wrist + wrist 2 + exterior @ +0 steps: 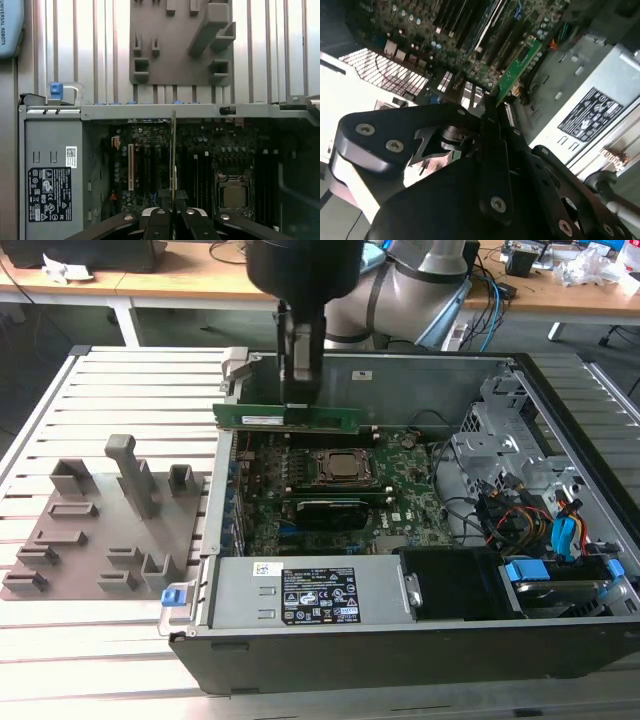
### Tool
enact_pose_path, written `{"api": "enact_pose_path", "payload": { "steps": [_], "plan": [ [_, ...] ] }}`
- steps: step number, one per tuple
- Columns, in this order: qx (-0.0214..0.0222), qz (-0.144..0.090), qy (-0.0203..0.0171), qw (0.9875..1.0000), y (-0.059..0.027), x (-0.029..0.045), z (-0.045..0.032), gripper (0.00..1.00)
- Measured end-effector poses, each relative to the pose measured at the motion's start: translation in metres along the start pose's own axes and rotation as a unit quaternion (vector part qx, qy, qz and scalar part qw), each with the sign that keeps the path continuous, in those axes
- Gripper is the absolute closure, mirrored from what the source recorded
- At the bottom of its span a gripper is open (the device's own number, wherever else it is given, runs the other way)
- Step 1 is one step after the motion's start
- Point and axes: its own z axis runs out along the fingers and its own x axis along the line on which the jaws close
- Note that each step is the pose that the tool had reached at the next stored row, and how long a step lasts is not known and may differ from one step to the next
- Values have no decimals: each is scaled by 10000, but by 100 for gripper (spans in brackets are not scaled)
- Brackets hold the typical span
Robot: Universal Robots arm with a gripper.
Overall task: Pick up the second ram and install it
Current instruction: 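Pick up the second ram and move it above second insertion slot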
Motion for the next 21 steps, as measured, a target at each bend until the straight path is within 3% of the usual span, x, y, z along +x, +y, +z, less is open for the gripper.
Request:
{"api": "enact_pose_path", "payload": {
  "steps": [1, 6, 8, 11, 13, 17, 18, 19, 20, 21],
  "plan": [
    [0, 1, 0, 10000, -39, -1, -1, 86],
    [-8, 1, 0, 10000, -502, -9, -10, 86],
    [-10, 1, 0, 10000, -606, -11, -12, 86],
    [-25, 1, 0, 10000, -927, -18, -15, 86],
    [-27, 1, 0, 10000, -1004, -21, -14, 86],
    [-27, 2, -4, 10000, -1007, -21, -14, 86],
    [-28, 1, -27, 10000, -1007, -21, -14, 86],
    [-29, -2, -98, 9999, -1008, -21, -13, 86],
    [-31, -4, -218, 9998, -1007, -21, -8, 86],
    [-31, -4, -224, 9997, -1007, -21, 7, 86]
  ]
}}
